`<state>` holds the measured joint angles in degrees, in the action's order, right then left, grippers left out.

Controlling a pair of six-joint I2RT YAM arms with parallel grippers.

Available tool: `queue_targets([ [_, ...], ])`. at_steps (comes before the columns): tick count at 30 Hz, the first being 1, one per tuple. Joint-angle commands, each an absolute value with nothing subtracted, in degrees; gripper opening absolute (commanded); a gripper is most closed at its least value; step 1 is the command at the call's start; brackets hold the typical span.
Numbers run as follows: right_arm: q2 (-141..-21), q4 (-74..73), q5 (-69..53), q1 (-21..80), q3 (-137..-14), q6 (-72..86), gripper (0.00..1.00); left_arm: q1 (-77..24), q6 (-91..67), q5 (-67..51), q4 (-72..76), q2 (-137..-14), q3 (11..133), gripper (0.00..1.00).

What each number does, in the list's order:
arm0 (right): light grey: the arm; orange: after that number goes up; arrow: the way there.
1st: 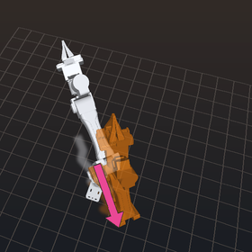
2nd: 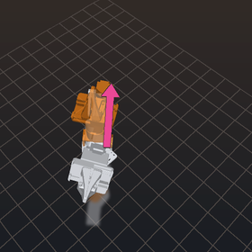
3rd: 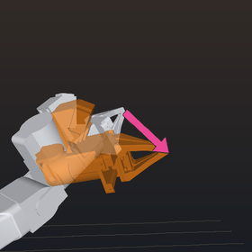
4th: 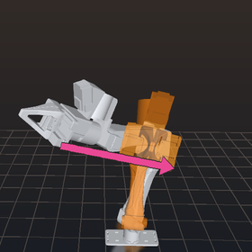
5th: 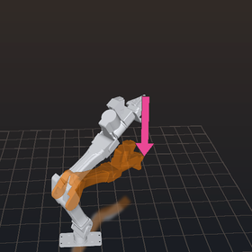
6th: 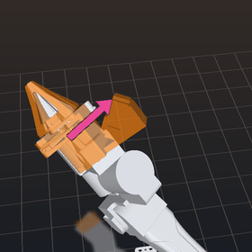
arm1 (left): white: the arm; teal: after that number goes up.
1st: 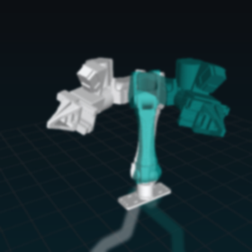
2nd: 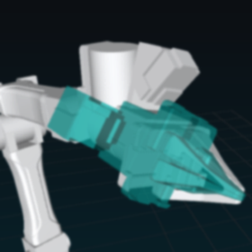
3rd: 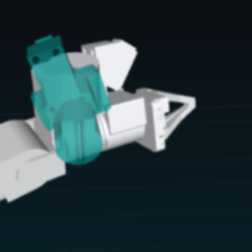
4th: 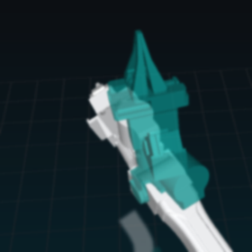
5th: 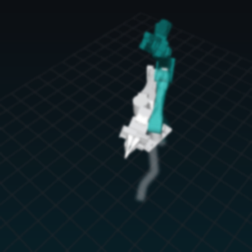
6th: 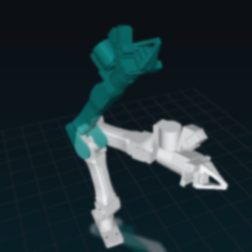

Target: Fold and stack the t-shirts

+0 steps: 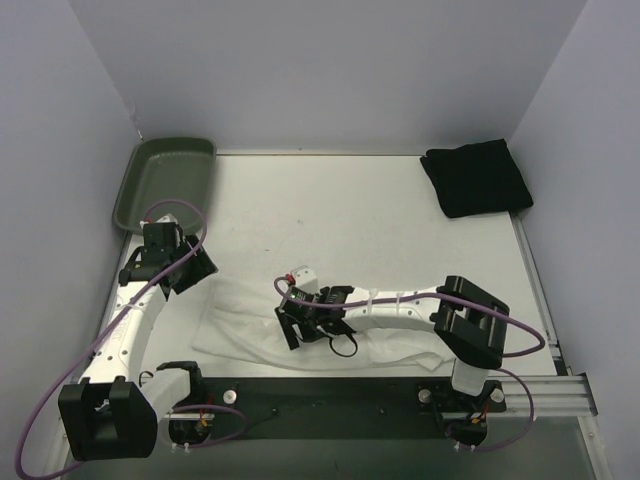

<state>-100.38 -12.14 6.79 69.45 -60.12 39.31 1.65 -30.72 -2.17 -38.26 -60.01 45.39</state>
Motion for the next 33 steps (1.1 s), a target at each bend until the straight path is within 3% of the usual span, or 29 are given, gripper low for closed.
queue_targets([
  [1, -98.3, -17.1, 16.3, 70.0, -66.3, 38.3, 0.85, 2.2, -29.7, -1.8, -36.1, -58.7, 45.6, 0.68],
  [9, -99.9, -14.9, 14.5, 60.4, -70.7, 39.0, 0.86, 2.1, -29.4, -3.8, -34.8, -59.1, 45.1, 0.68],
  [13, -101.1, -16.4, 15.3, 55.5, -71.2, 42.0, 0.86, 0.6, -29.0, -9.8, -33.3, -62.7, 45.2, 0.59],
  [16, -100.3, -17.8, 16.7, 54.1, -70.1, 42.4, 0.86, -2.3, -28.7, -9.6, -34.5, -65.9, 46.8, 0.54],
  [24, -97.7, -18.9, 15.7, 53.2, -65.8, 42.7, 0.86, -13.7, -32.2, -6.4, -34.7, -68.1, 49.1, 0.54],
  [33, -94.3, -19.3, 15.1, 53.1, -60.8, 44.8, 0.86, -15.7, -35.2, -7.1, -28.4, -74.9, 44.6, 0.54],
])
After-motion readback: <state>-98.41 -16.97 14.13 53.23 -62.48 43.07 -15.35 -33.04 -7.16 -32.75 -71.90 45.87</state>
